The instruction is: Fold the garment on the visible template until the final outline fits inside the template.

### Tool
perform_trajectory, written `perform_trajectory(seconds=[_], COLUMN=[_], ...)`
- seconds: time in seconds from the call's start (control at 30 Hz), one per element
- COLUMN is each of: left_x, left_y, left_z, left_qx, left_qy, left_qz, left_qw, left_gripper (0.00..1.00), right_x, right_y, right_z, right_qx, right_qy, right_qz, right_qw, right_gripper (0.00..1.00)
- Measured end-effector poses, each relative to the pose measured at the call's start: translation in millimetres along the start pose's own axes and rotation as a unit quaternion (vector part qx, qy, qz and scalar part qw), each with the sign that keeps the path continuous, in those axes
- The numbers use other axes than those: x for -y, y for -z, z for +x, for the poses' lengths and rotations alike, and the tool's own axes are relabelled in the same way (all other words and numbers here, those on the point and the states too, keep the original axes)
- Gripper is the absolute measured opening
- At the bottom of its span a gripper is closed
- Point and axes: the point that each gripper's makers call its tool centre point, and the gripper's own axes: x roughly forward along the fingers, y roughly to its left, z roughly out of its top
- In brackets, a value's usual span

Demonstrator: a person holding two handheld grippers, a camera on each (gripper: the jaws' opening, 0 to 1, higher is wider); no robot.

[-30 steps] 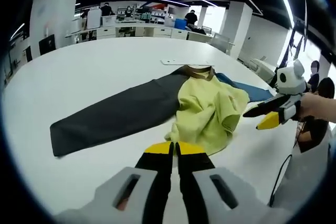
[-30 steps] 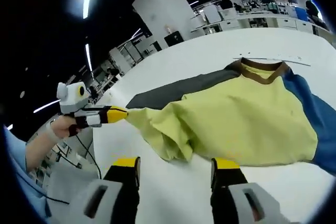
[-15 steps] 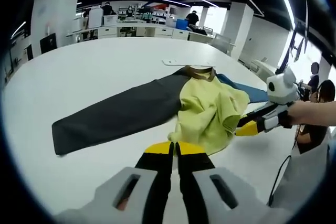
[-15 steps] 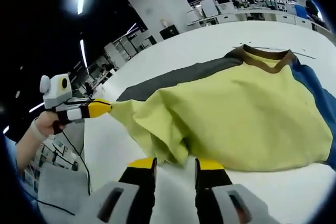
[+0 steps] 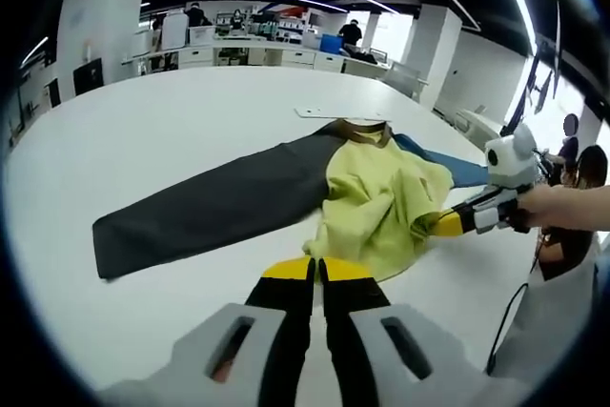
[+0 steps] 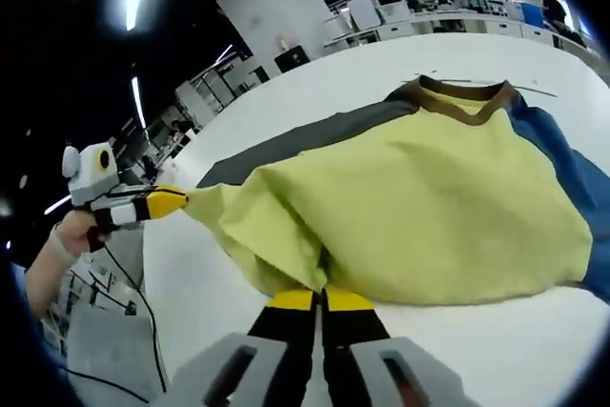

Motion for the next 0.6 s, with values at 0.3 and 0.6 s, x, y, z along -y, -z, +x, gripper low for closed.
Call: perform_trajectory(seconds=[0.3, 0.6], left_x=[5.3, 16.2], left_y=[11.3, 24.4], left_z=[-10.8, -25.4], left_qx=[-0.006, -0.021], left_qy=[0.003, 0.016], left_qz=[-0.002, 0.001], left_qw=[1.0, 0.9997], left_gripper=[0.0, 0.0], right_x=[4.0, 28.0], right_y=[21.3, 52.3], right_z=[-71.4, -139.1], right_qx=[0.007, 0.011], right_qy=[-0.011, 0.037], right_qz=[0.012, 0.002], right_qw=[0.9998, 0.9993], right_gripper=[0.0, 0.0])
